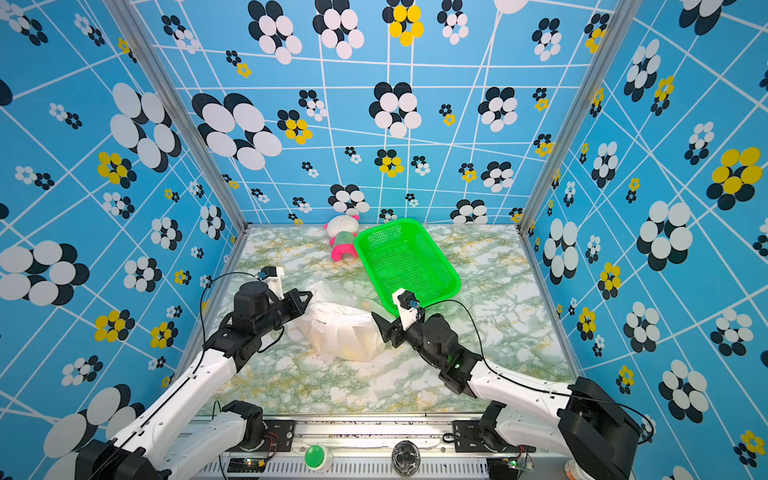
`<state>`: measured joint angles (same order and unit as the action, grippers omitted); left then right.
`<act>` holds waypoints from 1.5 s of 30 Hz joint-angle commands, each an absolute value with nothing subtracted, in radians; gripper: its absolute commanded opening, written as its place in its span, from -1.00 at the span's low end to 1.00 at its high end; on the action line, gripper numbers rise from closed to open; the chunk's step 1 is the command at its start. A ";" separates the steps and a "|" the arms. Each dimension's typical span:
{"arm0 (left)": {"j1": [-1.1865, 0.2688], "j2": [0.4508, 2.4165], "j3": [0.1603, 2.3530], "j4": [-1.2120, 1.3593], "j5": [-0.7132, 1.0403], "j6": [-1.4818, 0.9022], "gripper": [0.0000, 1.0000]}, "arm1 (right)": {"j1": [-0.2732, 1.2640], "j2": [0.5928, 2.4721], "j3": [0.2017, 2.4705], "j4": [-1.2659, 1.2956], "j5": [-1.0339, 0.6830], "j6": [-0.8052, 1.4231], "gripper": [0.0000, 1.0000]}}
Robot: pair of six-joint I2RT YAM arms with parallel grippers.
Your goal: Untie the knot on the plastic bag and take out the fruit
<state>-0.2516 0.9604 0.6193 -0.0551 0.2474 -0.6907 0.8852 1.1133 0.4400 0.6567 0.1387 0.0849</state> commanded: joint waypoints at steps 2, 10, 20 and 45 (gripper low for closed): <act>-0.260 0.971 0.643 -0.013 0.268 -0.663 -1.00 | 0.876 1.137 0.435 0.528 0.111 0.040 0.35; -0.259 0.971 0.637 -0.007 0.264 -0.666 -1.00 | 0.865 1.181 0.462 0.503 -0.145 -0.001 0.31; -0.258 0.957 0.637 -0.015 0.252 -0.664 -1.00 | 0.903 1.390 0.578 0.497 -0.141 -0.008 -0.18; 0.009 0.833 0.515 -0.045 0.286 -0.827 -1.00 | 0.849 1.233 0.257 0.975 0.280 0.098 -1.00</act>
